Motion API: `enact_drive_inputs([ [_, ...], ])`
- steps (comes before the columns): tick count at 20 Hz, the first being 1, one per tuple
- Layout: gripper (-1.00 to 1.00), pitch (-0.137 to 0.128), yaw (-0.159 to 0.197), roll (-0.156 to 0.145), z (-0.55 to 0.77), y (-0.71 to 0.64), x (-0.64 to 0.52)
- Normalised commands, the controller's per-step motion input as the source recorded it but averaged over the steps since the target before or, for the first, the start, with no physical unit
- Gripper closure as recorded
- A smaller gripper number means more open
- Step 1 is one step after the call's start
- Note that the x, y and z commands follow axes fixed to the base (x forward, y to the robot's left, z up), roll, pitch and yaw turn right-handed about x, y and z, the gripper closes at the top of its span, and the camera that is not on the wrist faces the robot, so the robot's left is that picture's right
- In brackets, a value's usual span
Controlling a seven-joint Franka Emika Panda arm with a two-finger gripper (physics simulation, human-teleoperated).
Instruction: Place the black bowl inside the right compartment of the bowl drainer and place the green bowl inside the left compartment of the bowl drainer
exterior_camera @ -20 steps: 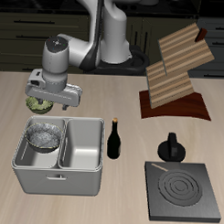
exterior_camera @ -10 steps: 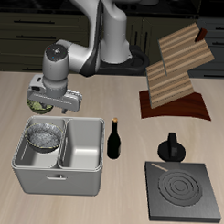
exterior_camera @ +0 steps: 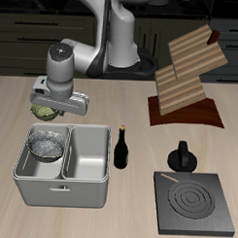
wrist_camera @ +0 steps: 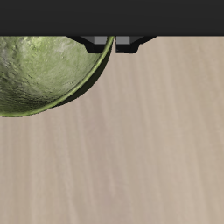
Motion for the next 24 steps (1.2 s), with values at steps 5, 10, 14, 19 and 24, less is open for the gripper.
enact_drive_inputs([
  [5, 1.0, -0.057, 0.033, 0.06, 0.4, 0.31, -0.1],
  [10, 1.0, -0.083, 0.042, 0.078, 0.63, 0.37, -0.14],
  [14, 1.0, -0.049, 0.023, 0.003, 0.45, 0.12, -0.09],
  [19, 1.0, -0.018, -0.007, -0.07, 0.39, -0.13, -0.06],
  [24, 1.0, -0.001, 0.03, -0.04, 0.32, -0.08, -0.16],
])
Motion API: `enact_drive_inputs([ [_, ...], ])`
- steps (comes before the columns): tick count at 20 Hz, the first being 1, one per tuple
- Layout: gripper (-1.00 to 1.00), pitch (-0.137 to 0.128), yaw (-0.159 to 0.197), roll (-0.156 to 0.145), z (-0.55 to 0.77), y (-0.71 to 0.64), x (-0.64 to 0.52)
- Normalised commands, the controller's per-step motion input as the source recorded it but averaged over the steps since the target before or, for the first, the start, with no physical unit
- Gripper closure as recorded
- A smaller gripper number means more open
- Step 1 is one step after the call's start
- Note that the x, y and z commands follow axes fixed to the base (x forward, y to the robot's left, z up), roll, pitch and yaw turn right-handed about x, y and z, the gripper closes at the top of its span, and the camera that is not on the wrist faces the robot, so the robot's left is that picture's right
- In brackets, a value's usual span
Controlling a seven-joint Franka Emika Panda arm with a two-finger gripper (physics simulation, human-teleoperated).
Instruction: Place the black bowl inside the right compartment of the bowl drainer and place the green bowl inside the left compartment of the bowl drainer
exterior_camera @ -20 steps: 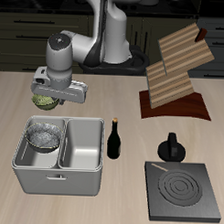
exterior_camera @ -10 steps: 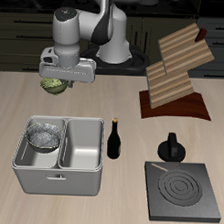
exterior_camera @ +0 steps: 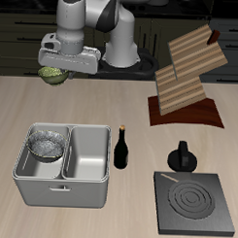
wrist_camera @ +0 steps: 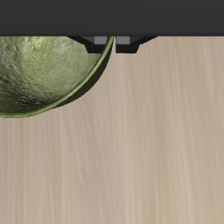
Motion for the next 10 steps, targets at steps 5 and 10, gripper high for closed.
enact_drive_inputs([
  [5, 1.0, -0.039, 0.037, -0.039, 0.53, -0.03, -0.28],
  [10, 1.0, -0.039, -0.004, -0.018, 0.43, -0.04, -0.14],
])
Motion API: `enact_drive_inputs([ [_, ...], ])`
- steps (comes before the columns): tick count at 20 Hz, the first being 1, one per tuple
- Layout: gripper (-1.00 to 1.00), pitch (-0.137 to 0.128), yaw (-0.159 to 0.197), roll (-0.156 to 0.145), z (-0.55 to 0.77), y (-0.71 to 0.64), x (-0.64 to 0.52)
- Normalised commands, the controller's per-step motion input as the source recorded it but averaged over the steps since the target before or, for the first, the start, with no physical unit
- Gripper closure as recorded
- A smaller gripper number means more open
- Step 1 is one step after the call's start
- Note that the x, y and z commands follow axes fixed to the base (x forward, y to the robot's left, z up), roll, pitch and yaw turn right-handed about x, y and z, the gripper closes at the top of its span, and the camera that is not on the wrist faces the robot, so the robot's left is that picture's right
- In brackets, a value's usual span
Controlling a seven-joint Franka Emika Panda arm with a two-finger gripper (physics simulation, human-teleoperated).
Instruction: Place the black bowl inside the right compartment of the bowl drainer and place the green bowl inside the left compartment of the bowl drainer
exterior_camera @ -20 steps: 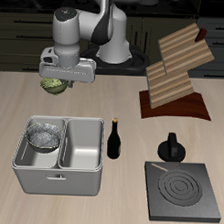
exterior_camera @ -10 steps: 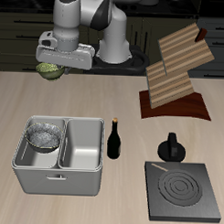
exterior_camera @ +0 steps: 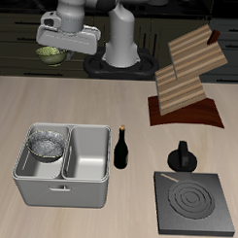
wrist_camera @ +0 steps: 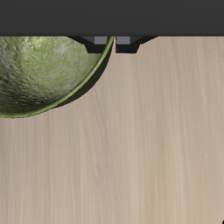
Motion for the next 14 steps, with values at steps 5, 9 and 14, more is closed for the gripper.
enact_drive_inputs([
  [5, 1.0, -0.014, 0.039, 0.001, 0.16, 0.03, 0.02],
  [9, 1.0, 0.02, -0.004, -0.008, 0.08, 0.06, 0.24],
  [14, 1.0, -0.016, 0.017, -0.004, 0.37, 0.17, 0.32],
])
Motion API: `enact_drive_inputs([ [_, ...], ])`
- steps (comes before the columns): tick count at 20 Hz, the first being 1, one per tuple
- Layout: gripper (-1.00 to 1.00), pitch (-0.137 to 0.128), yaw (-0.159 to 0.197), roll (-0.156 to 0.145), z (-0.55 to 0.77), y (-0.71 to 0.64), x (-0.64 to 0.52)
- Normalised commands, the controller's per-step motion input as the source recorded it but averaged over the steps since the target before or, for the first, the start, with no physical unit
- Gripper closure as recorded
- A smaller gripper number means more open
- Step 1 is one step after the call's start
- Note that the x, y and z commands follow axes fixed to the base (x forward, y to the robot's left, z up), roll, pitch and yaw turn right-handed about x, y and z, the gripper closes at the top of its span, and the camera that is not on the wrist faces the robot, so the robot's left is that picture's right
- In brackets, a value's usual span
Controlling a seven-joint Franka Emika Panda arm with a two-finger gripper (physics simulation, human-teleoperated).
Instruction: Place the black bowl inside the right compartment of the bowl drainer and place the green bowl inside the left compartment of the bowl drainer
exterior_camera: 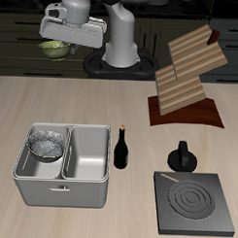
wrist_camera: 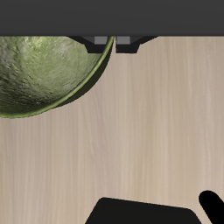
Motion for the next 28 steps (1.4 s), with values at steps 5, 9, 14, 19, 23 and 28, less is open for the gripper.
enact_drive_inputs([
  [5, 1.0, -0.024, 0.029, 0.011, 0.36, 0.25, 0.41],
  [9, 1.0, 0.0, 0.018, 0.008, 0.27, 0.31, 0.55],
  [14, 1.0, 0.03, 0.015, 0.016, 0.07, 0.29, 0.46],
  [19, 1.0, 0.022, -0.005, -0.003, 0.08, 0.3, 0.46],
  [23, 1.0, 0.022, 0.009, 0.011, 0.07, 0.36, 0.48],
  [28, 1.0, 0.011, 0.011, 0.0, 0.06, 0.2, 0.3],
])
